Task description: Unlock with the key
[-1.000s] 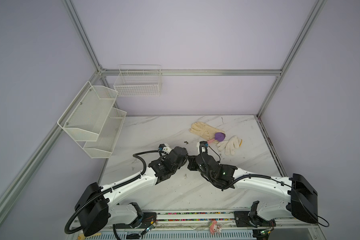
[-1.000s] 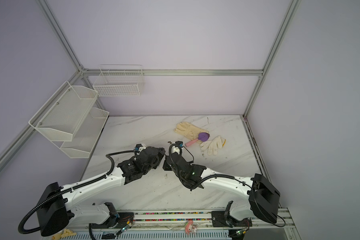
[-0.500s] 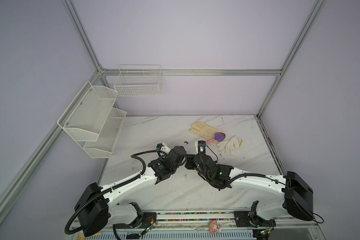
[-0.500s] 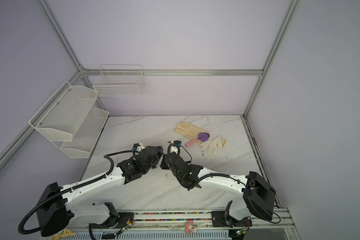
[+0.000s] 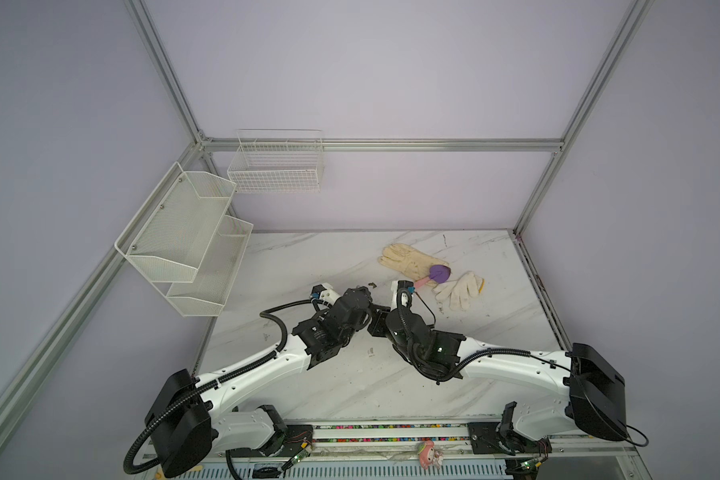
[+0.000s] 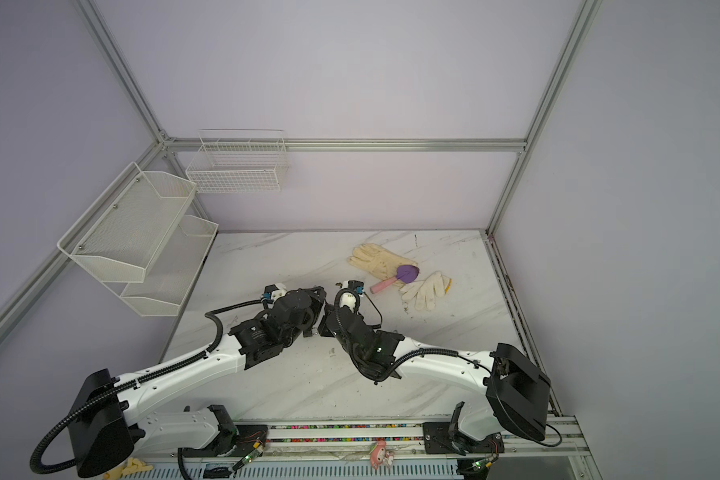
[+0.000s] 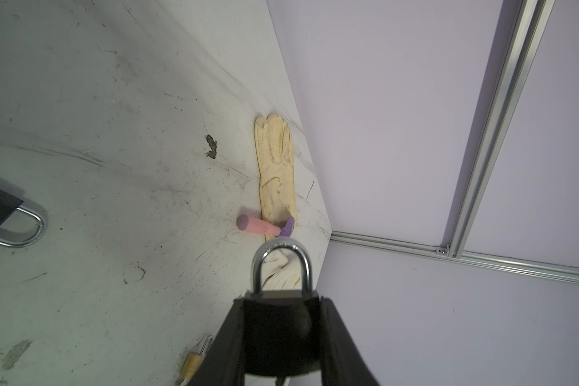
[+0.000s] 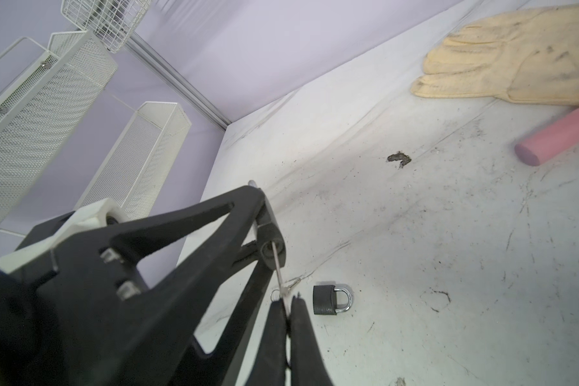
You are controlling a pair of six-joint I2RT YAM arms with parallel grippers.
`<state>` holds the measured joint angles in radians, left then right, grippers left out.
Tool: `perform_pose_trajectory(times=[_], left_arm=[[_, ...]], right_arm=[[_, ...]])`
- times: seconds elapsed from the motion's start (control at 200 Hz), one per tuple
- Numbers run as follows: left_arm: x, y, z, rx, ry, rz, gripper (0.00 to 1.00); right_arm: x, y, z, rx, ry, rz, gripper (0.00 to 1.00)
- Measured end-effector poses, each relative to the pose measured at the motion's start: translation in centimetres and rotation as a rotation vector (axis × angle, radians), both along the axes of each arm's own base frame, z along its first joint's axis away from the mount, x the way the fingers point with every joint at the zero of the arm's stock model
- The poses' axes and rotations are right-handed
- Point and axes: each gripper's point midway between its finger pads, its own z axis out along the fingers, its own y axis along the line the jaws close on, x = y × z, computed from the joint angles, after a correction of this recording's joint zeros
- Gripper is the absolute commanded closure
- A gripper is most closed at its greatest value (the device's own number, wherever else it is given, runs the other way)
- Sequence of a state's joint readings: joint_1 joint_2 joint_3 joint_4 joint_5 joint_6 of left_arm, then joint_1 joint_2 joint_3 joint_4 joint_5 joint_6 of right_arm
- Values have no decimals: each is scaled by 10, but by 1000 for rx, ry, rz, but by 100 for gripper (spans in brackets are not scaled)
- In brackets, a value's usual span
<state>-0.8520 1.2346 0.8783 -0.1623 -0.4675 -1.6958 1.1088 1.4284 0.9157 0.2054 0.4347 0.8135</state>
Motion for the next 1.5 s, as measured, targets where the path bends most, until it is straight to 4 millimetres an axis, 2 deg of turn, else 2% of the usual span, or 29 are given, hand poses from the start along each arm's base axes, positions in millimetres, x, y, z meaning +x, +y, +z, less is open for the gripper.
perform_pose_trajectory(times=[0.28,0.79,1.13,1.5], left_arm=[[-11,2,12,23,-33,-7,100],[-25,15,-2,162,0,-24,100],[-29,19,-6,203,14,-32,100],[-29,18,1,149,11,-38,100]], right_arm=[[-12,-4,14,13,13,62,100],[-27,4,1,-4,104,172,100],[-29,2,1,-30,140,169,100],[-28,1,10,-54,130,136,100]])
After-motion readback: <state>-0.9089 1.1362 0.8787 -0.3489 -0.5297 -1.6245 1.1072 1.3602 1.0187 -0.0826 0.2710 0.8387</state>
